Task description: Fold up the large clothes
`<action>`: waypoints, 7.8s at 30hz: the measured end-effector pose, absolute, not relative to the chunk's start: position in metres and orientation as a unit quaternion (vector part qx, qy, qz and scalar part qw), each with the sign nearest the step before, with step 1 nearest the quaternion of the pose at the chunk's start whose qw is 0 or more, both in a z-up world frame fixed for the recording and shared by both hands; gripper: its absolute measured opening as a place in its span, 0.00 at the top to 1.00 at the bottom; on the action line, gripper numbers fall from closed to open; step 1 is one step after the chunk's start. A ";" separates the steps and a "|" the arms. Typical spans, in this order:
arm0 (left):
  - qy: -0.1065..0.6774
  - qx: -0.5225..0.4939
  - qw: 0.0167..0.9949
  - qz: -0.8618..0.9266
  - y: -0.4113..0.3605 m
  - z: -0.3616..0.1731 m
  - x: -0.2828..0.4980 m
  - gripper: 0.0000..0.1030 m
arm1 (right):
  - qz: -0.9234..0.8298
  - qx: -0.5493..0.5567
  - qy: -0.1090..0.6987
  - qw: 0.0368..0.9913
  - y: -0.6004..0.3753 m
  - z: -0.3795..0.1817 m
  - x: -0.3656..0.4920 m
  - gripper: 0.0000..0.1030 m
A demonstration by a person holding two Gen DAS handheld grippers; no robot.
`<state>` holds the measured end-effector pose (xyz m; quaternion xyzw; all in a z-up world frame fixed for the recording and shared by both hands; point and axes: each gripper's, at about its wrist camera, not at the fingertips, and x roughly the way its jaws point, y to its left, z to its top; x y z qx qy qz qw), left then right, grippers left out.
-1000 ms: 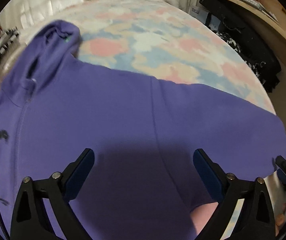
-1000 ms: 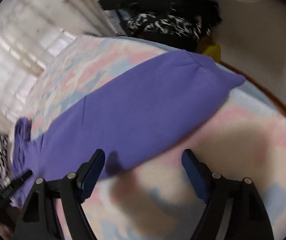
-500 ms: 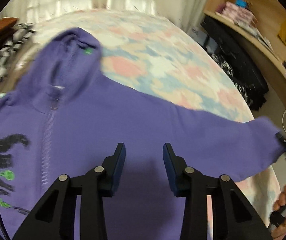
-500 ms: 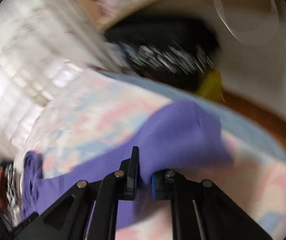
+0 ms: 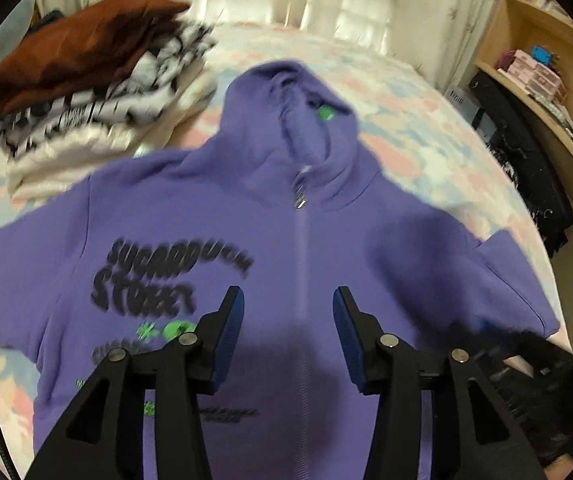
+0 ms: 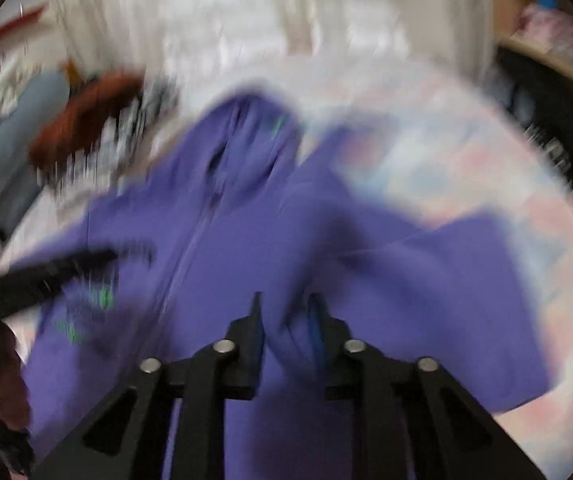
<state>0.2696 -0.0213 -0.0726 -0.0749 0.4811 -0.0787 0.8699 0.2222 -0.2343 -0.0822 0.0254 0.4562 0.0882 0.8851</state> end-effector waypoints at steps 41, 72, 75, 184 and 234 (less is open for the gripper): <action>0.372 0.007 0.924 -0.087 -0.001 -0.018 0.283 0.86 | 0.096 0.107 0.416 0.898 -0.255 -0.098 0.107 0.49; 0.436 -0.020 0.894 -0.098 0.006 -0.110 0.345 0.90 | -0.013 0.183 0.427 0.886 -0.352 -0.108 0.286 0.86; 0.471 0.000 0.880 -0.067 0.008 -0.131 0.352 0.88 | -0.033 0.197 0.457 0.867 -0.361 -0.133 0.291 0.84; 0.432 -0.113 0.894 -0.035 0.275 -0.064 0.068 0.31 | 0.136 0.026 0.421 0.896 -0.030 -0.046 0.066 0.58; 0.299 -0.036 0.951 -0.069 0.203 0.050 0.176 0.96 | 0.203 0.124 0.406 0.882 -0.015 -0.069 0.141 0.88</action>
